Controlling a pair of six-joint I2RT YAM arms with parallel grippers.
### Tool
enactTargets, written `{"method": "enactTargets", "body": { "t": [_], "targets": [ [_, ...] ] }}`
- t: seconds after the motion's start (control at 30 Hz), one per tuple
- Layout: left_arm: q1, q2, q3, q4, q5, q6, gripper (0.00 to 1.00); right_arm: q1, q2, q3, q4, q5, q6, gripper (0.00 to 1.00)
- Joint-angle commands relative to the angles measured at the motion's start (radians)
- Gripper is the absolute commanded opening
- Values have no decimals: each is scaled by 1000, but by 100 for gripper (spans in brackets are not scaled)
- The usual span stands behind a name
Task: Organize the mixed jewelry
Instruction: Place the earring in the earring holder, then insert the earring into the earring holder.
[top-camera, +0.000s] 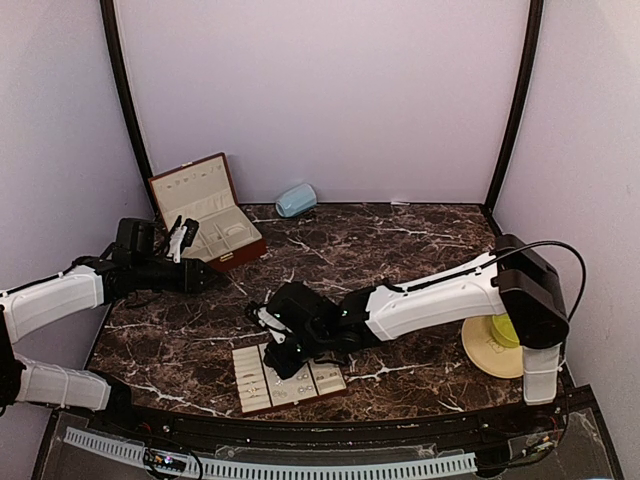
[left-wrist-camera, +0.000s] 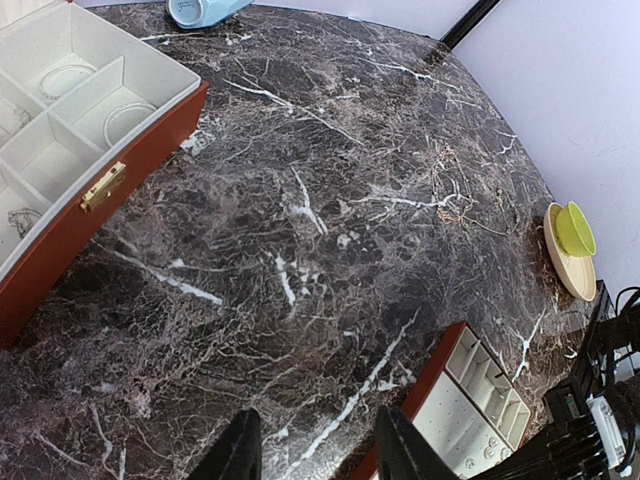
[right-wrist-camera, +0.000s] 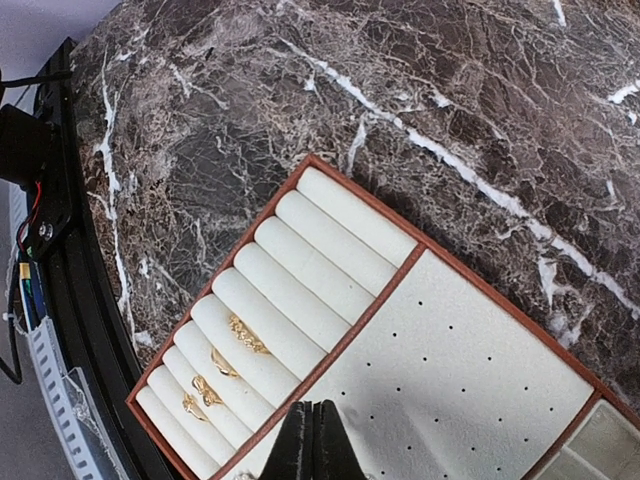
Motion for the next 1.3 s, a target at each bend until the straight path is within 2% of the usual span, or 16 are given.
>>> {"method": "enactTargets", "body": {
  "t": [0.0,0.8,1.27],
  "targets": [
    [3,-11,17,11,5,12,42,-3,28,34,2,-12,12,1],
    [3,-9,18,13,7,13,42,-2,60,14,-14,-35,17,0],
    [3,-4,19,13,7,14,42,9,25,-16,8,-60,-1,0]
  ]
}}
